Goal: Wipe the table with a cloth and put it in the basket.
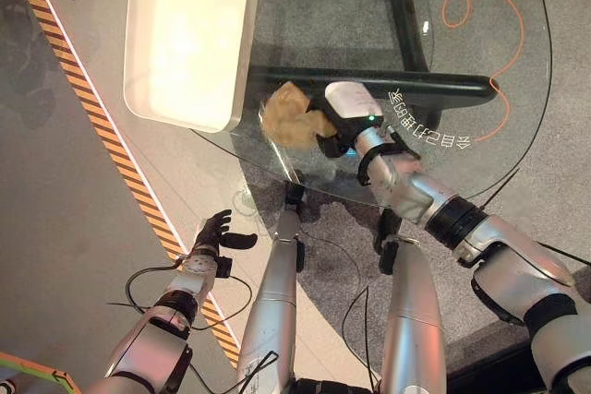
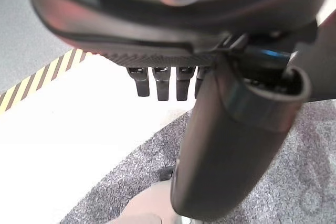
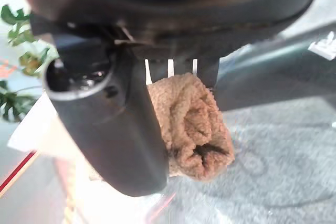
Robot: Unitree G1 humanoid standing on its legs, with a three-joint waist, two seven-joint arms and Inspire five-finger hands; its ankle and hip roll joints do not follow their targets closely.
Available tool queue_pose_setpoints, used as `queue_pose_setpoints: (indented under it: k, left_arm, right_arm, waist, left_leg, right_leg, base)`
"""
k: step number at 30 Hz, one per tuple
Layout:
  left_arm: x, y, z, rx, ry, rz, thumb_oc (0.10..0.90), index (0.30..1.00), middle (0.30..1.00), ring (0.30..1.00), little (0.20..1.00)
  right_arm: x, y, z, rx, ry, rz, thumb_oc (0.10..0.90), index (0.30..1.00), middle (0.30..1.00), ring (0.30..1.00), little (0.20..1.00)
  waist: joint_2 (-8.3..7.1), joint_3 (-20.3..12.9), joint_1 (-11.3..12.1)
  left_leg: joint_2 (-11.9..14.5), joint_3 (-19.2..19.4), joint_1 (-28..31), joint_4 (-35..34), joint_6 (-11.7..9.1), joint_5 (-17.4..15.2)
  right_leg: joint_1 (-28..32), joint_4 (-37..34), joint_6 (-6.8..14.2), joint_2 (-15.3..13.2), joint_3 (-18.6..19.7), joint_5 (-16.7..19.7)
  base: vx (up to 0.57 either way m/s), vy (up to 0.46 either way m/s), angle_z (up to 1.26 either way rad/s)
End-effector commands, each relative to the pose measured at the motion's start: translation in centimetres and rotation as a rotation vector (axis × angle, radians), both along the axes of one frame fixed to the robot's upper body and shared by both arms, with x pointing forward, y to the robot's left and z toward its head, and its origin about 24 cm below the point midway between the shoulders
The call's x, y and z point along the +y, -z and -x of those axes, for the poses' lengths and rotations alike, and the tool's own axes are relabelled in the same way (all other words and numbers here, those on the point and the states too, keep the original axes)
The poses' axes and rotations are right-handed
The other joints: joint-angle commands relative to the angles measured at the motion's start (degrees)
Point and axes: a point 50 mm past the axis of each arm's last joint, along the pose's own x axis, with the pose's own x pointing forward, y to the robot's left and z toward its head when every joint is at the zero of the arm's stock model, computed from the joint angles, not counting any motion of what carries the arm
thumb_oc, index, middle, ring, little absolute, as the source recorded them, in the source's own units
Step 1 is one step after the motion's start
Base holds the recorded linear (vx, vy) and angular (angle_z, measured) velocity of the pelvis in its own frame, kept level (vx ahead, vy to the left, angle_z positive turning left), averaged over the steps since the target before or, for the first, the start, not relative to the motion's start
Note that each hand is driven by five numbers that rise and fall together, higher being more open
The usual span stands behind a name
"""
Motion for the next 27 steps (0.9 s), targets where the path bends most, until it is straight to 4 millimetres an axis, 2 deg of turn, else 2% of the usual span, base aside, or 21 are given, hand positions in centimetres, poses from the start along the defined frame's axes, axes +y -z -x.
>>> queue_pose_setpoints:
  k: [1,8,15,19,23,27]
  left_arm:
    - [1.6,1.0,1.2,0.052,-0.047,-0.072,0.8,0.9,0.9,0.9,0.9]
    - [1.4,1.0,1.2,0.056,-0.037,-0.078,0.8,0.9,0.9,0.9,0.9]
    - [1.4,0.7,0.8,0.037,-0.05,-0.058,0.8,0.9,0.9,0.9,0.9]
    - [1.7,0.2,0.6,-0.045,-0.188,0.036,0.8,0.9,0.9,0.9,0.9]
    - [3.0,-1.1,0.2,-0.167,-0.385,0.144,0.8,0.9,0.9,0.9,0.9]
    - [5.1,-3.8,-0.6,-0.344,-0.592,0.26,0.8,0.9,0.9,0.9,0.9]
  right_arm:
    - [6.5,-2.5,3.2,-0.099,-0.326,-0.069,0.1,0.3,0.3,0.3,0.2]
    - [6.9,-2.2,3.8,-0.103,-0.354,-0.054,0.1,0.3,0.3,0.3,0.2]
    - [6.5,-2.2,3.6,-0.129,-0.31,-0.091,0.1,0.3,0.3,0.3,0.2]
    - [4.9,-2.4,2.5,-0.157,-0.195,-0.193,0.1,0.3,0.3,0.3,0.2]
    - [2.9,-3.0,1.5,-0.191,-0.077,-0.376,0.1,0.3,0.3,0.3,0.2]
    - [0.6,-4.3,0.9,-0.239,0.035,-0.593,0.1,0.3,0.3,0.3,0.2]
  waist:
    - [0.21,-0.98,-0.35]
    - [0.0,-0.98,-0.5]
    - [-0.04,-0.98,-0.74]
    - [0.13,-0.98,-0.82]
    - [0.07,-0.98,-0.68]
    - [-0.29,-0.98,-0.49]
  left_leg:
    - [-7.41,5.0,0.95,7.83,6.51,-8.27]
    - [-7.3,4.94,0.78,8.1,6.42,-8.25]
    - [-7.26,4.91,0.88,8.04,6.36,-8.17]
    - [-7.18,4.86,1.07,8.08,6.38,-8.18]
    - [-6.97,4.86,0.9,8.5,6.39,-8.36]
    - [-6.77,4.57,0.82,8.49,6.47,-8.42]
  right_leg:
    - [3.26,-15.91,-0.67,3.14,-3.55,10.32]
    - [3.1,-15.69,-0.62,3.19,-3.47,10.4]
    - [3.09,-15.64,-0.64,3.27,-3.33,10.5]
    - [3.11,-15.27,-0.76,3.26,-3.07,10.25]
    - [2.84,-14.35,-0.89,3.24,-3.07,9.7]
    - [2.56,-13.58,-0.78,3.26,-3.24,9.34]
  base:
    - [0.0,0.0,0.0]
    - [0.0,0.0,0.0]
    - [0.0,0.0,0.0]
    - [0.0,0.0,0.0]
    - [0.0,0.0,0.0]
    - [0.0,-0.01,0.01]
